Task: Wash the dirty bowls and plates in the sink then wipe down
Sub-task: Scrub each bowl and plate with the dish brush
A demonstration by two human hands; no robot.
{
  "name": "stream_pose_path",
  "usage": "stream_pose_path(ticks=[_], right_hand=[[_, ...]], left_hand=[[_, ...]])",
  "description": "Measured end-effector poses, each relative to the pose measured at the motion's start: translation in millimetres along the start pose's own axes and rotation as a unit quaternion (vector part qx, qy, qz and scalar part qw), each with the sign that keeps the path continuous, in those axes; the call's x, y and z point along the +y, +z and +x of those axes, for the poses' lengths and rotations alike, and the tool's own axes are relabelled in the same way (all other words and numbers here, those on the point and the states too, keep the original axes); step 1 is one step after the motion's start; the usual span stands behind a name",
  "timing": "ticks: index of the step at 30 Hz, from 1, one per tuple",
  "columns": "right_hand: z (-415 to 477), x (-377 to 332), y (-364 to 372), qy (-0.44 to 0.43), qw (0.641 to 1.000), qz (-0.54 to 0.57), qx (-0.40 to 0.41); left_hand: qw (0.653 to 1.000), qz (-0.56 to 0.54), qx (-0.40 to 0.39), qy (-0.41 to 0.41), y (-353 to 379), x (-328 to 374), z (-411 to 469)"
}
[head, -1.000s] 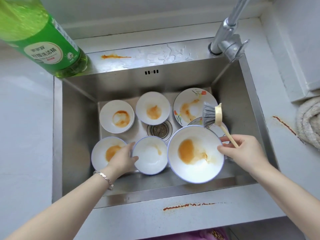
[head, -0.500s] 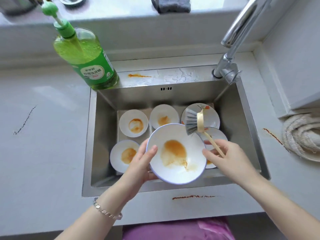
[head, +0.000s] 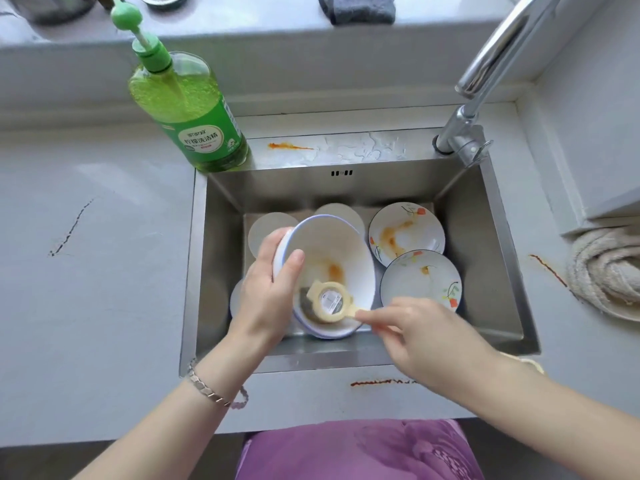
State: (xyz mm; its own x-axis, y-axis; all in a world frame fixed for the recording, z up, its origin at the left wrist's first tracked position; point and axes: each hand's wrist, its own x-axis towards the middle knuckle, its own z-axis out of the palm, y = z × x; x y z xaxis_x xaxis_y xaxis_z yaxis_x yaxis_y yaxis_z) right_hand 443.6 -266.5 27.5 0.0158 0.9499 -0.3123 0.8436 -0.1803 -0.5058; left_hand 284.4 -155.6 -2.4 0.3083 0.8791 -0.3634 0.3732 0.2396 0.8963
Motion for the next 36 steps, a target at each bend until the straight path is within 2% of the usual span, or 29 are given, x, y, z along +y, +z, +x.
stream_pose_path(ticks=[2,5,8,10,12,14,16,17,19,21,24,26,28,30,33,36], right_hand=[[3.4,-10.5,2.5,-0.025,0.994,0.101,0.011],[26.5,-0.8,-4.0,0.032,0.996,0.065,0.053],[21.6,10.9,-10.4,0.087,0.996,-0.017,-0.020],[8.6,-1.7,-6.3,0.068,0.995,0.056,-0.050],[9.9,-13.8,-0.8,0.044,0.992,0.117,-0.022],[23.1,-2.5,-0.3,0.092,0.990,0.104,0.012],[23.0,10.9,-2.3,0.120,0.992,0.034,-0.001],[16.2,13.0,-1.0,0.120,0.992,0.034,-0.017],[1.9,2.6,5.9,0.101,0.988,0.107,-0.050],[3.4,-9.3,10.3,0.080,0.984,0.157,-0.030],[20.8,3.1,5.6,0.132,0.988,0.086,0.008],[13.5,9.3,6.0,0.134,0.990,0.031,-0.015],[0.0,-2.1,14.8,0.110,0.989,0.085,-0.047],[0.8,-16.7,17.6,0.083,0.984,0.155,-0.041],[18.6,-2.3,10.3,0.117,0.987,0.107,0.010],[2.5,0.3,11.5,0.107,0.993,0.036,-0.015]], left_hand=[[1.000,0.026,-0.008,0.010,2.8,-3.4,-3.8],[1.000,0.011,-0.022,0.000,5.9,-4.1,-9.5],[0.999,-0.039,0.008,-0.019,-1.3,-7.1,-4.9],[1.000,-0.023,0.007,-0.017,-0.7,-7.3,-4.1],[0.999,-0.032,-0.018,-0.040,8.0,-6.1,-8.8],[0.997,-0.041,-0.039,-0.059,13.8,-4.8,-12.9],[0.996,-0.054,-0.032,-0.071,9.8,-5.6,-10.8],[0.995,-0.060,-0.020,-0.076,5.5,-6.2,-7.8],[0.995,-0.054,-0.010,-0.079,0.7,-5.4,-4.9],[0.995,-0.049,-0.037,-0.084,5.8,-3.1,-9.5],[0.993,-0.048,-0.058,-0.094,10.7,-4.8,-16.4],[0.995,-0.040,-0.032,-0.090,3.3,-6.2,-13.5],[0.996,-0.030,-0.014,-0.087,-3.5,-5.3,-11.3],[0.996,-0.022,-0.034,-0.080,-1.5,-3.4,-15.3],[0.993,-0.049,-0.049,-0.092,0.9,-1.1,-22.5],[0.995,-0.044,-0.016,-0.092,-8.8,-3.4,-18.0]])
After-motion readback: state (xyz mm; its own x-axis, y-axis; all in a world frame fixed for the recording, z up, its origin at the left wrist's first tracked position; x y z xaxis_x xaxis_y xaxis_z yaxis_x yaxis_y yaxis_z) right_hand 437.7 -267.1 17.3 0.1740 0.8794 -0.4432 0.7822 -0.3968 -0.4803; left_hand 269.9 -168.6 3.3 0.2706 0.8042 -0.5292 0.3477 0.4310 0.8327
